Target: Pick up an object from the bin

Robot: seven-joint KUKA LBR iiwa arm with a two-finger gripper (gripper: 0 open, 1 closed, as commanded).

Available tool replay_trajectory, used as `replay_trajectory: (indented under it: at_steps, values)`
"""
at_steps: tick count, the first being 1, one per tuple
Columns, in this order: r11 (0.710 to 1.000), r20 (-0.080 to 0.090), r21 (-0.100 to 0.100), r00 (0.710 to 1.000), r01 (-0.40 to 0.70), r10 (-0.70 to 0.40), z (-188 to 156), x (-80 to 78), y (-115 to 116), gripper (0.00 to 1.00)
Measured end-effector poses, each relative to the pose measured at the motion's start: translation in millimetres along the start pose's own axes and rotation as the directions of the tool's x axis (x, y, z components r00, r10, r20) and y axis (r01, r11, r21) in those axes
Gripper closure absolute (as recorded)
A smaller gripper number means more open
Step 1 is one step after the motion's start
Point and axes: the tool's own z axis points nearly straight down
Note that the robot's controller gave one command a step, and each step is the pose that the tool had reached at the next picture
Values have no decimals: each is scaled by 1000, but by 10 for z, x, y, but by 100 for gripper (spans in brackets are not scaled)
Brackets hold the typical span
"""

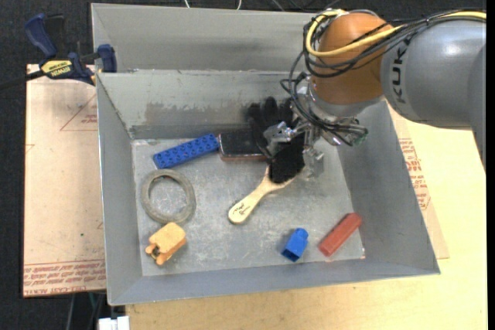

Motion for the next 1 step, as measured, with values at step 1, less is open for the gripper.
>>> replay_trajectory:
  at_steps: [1]
  values:
    - [993,8,7,993,-115,115,213,-49,52,100]
